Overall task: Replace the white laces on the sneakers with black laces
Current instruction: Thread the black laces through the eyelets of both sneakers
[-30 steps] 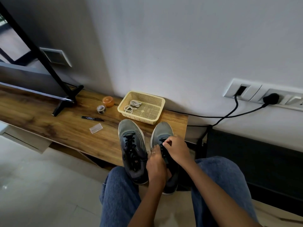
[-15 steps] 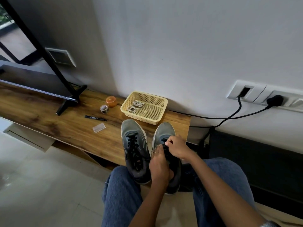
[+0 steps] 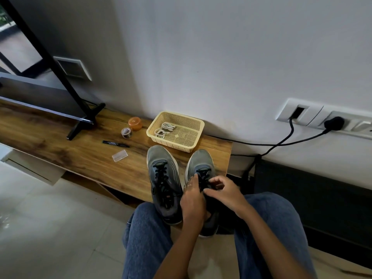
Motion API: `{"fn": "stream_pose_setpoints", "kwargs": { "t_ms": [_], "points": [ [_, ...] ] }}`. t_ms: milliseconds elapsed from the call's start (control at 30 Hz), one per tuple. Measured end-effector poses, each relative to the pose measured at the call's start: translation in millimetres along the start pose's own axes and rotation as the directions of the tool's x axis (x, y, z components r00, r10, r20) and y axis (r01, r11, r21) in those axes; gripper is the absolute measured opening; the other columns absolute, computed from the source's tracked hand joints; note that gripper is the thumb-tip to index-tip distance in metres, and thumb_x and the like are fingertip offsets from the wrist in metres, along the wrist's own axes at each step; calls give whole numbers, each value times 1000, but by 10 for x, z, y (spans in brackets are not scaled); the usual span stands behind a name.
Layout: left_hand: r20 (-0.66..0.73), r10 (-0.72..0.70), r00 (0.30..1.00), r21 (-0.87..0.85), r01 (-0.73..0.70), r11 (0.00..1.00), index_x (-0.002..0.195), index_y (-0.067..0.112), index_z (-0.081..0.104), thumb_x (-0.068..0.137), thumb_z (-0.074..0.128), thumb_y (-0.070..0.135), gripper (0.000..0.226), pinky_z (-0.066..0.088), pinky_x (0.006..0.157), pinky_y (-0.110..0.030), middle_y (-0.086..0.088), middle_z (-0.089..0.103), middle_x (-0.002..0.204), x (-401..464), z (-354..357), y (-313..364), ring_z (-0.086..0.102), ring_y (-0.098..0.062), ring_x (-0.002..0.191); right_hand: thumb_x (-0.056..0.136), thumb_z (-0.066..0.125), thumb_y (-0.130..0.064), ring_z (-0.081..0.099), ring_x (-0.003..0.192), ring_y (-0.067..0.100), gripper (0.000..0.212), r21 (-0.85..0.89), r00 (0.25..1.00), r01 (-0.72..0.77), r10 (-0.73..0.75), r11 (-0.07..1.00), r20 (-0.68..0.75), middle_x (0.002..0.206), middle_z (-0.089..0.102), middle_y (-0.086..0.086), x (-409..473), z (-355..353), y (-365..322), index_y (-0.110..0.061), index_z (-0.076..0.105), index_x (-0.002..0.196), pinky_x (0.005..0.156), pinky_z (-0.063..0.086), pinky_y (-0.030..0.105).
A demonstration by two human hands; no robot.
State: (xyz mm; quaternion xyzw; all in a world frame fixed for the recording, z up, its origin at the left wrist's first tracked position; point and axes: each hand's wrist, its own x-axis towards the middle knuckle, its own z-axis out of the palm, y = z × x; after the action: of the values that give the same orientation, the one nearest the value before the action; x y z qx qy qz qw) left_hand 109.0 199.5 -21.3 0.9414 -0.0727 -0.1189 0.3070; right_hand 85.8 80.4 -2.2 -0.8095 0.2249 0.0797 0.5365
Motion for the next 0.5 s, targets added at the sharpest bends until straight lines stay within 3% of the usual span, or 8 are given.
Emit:
{"fn": "stream_pose_setpoints", "kwargs": {
  "t_ms": [100,267,400,500],
  "points": [
    [-7,22,1000,-81,-23,996,152,27,21,95,47,15,64,44,94,-38,-8,54,130,-37,-54,4,54,-24,117,74,75,-20,59,94,12,31,-177,989,102,-118,979,-85,101,59,-3,4,56,88,-20,62,102,81,49,25],
    [-86,138,987,-176,-151,973,136,25,48,94,48,19,42,46,91,-33,0,61,124,-126,-86,-42,57,-17,112,82,67,-16,50,75,8,12,-328,933,187,-272,926,-234,86,56,-4,-66,209,161,-14,61,92,60,35,11],
    [-164,-3,987,-258,-40,965,111,23,58,101,38,28,23,48,76,-31,3,65,98,-102,-80,-31,62,-15,92,86,63,-17,47,74,8,9,-357,918,183,-289,916,-270,87,56,-2,-114,255,199,-13,59,94,60,33,19],
    [-149,-62,987,-249,23,968,110,21,63,101,38,23,26,43,75,-26,2,65,101,-2,-67,-32,58,-13,93,87,60,-16,49,78,13,9,-372,919,198,-303,907,-250,92,57,3,-106,261,224,-12,58,94,66,36,27]
  ]
}}
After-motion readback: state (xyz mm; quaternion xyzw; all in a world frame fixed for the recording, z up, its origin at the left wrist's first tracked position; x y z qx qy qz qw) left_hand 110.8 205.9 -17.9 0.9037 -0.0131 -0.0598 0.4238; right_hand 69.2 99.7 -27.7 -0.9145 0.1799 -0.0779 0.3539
